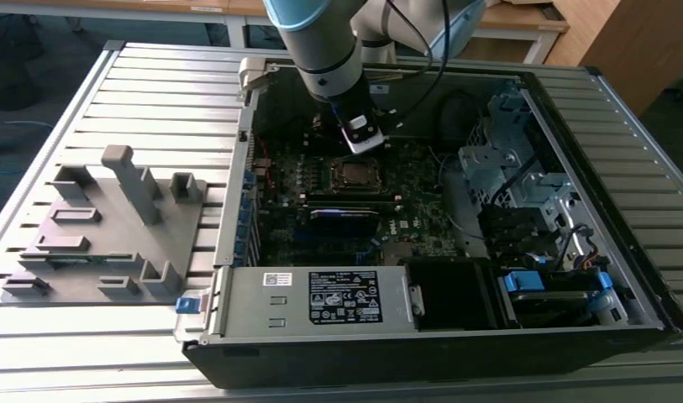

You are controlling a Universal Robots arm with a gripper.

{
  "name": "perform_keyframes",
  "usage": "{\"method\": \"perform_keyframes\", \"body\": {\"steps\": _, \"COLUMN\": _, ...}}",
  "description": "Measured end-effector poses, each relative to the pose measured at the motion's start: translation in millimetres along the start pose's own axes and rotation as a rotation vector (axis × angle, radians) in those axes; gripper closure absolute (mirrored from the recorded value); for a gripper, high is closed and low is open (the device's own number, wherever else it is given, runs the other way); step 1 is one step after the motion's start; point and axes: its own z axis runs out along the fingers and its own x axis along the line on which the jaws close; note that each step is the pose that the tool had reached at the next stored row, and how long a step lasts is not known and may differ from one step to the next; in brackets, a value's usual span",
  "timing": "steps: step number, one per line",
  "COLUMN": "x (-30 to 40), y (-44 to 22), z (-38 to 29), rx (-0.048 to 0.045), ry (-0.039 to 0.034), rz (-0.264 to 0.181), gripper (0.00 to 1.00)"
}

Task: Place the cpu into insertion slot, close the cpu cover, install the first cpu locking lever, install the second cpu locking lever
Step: 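Install the first cpu locking lever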

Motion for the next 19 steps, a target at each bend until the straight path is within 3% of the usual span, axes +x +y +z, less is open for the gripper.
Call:
{"method": "perform_keyframes", "body": {"steps": 6, "x": 2.2, "y": -0.7, "z": 0.6, "rx": -0.0123, "ry": -0.0422, "rz": -0.008, "gripper": 0.9}}
{"method": "perform_keyframes", "body": {"steps": 8, "x": 3.3, "y": -0.9, "z": 0.6, "rx": -0.0155, "ry": -0.046, "rz": -0.008, "gripper": 0.9}}
{"method": "perform_keyframes", "body": {"steps": 19, "x": 13.7, "y": -3.9, "z": 2.1, "rx": -0.0307, "ry": -0.0505, "rz": -0.004, "gripper": 0.9}}
